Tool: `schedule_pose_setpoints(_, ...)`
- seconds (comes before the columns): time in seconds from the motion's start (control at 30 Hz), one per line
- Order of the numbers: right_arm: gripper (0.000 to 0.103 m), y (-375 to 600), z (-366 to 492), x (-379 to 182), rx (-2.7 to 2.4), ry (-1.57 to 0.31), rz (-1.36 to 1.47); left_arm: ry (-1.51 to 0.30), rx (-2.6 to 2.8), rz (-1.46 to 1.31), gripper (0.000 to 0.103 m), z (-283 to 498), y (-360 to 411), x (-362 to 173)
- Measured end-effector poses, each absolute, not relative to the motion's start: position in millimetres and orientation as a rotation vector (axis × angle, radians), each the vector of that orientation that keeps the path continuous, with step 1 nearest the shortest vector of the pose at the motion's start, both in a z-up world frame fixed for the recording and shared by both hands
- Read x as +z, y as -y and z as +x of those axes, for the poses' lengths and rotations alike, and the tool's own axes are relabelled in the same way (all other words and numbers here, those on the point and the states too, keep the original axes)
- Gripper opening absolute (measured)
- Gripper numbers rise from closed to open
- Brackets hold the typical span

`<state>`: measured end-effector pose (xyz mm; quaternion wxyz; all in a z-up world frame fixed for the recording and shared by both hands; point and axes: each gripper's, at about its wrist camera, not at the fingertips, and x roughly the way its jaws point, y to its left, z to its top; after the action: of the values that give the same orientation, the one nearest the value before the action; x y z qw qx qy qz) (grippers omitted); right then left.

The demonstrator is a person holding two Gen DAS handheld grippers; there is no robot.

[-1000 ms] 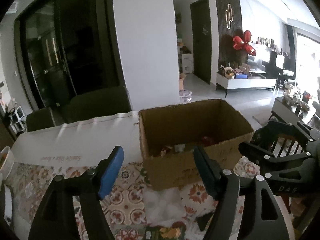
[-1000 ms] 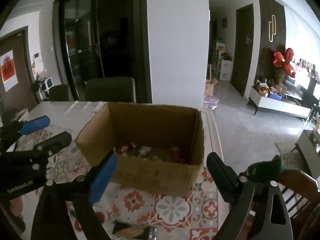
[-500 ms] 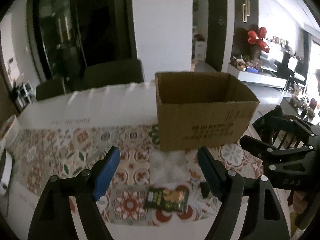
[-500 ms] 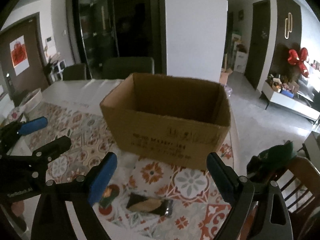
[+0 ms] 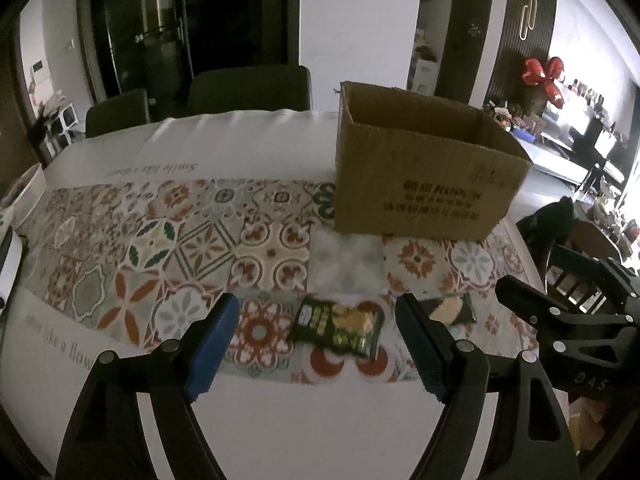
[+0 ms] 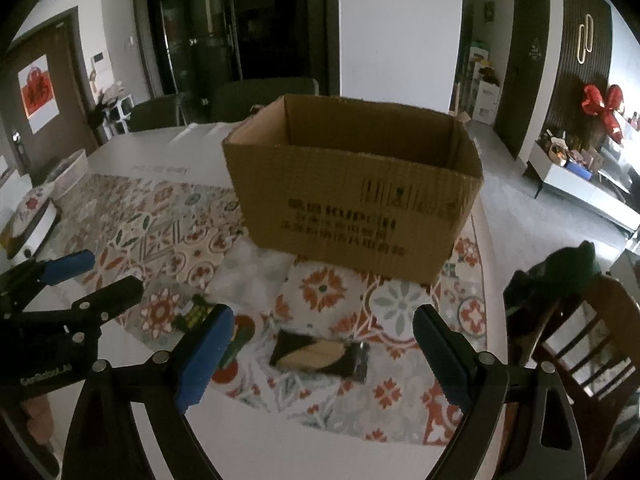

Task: Organize snacks
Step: 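Move both open tools back from the box toward the remaining snacks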

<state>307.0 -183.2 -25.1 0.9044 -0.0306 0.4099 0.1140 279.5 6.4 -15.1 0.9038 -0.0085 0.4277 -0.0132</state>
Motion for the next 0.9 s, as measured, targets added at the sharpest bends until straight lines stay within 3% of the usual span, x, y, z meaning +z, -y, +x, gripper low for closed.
schedule_pose_setpoints(0.37, 0.092, 188.2, 271.8, -38.7, 0.235, -0.849, -0.018, -0.847, -0.073, 0.043, 0.082, 244.8, -1.9, -23.2)
schedule_pose_setpoints(0.63, 0.092, 184.1, 250.5, -45.1, 0.17, -0.731, -0.01, -0.805, -0.164, 0.078, 0.096, 245.2, -3.6, -44.1)
schedule_pose_setpoints(0.9, 0.092, 190.8, 267.5, -75.1, 0.103, -0.758, 0.073, -0.798, -0.203, 0.123, 0.098, 260.7, -3.9, -75.3)
